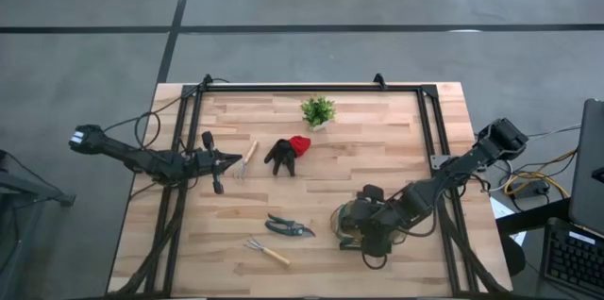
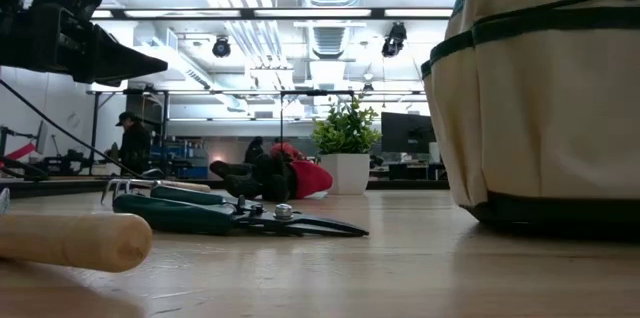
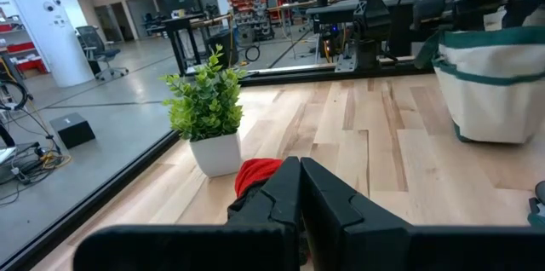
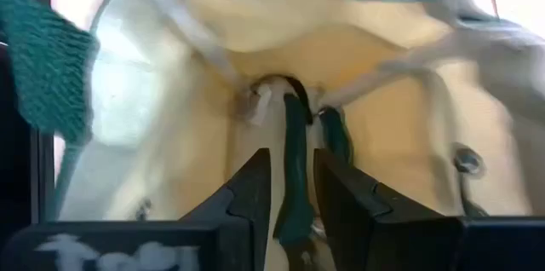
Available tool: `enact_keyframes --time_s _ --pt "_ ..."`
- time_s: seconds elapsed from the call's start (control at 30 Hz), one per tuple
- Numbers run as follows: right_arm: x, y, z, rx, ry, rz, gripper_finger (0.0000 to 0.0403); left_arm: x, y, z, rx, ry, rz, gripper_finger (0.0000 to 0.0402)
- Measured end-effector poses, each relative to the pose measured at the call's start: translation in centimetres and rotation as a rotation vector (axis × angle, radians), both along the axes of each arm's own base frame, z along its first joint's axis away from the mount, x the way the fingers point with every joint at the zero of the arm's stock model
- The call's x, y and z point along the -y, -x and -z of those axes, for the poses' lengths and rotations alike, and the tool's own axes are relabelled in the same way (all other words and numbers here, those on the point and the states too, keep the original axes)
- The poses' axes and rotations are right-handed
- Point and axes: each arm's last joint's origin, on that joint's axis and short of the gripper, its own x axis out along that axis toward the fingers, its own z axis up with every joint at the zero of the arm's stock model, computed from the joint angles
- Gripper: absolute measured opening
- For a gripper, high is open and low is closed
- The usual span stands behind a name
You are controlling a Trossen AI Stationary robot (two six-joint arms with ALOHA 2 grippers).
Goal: Pick & Place Garden tools in Gardening bag
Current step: Put the top shear scissors into the gardening bag, then put the black red gloves into the gardening bag
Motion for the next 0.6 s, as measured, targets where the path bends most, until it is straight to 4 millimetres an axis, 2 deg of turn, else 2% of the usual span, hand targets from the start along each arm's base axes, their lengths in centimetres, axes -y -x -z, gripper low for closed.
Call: enact_keyframes --time_s 0.37,0.6 --pt "-0.5 -0.7 -2.0 0.055 -0.009 -0.052 0.0131 0.0 0.0 0.0 0.000 0.000 0.000 0.0012" --pt "-0.7 -1.1 -4.8 0.119 0.030 -0.153 0.0149 0.0 0.0 0.0 0.000 0.000 0.000 0.0012"
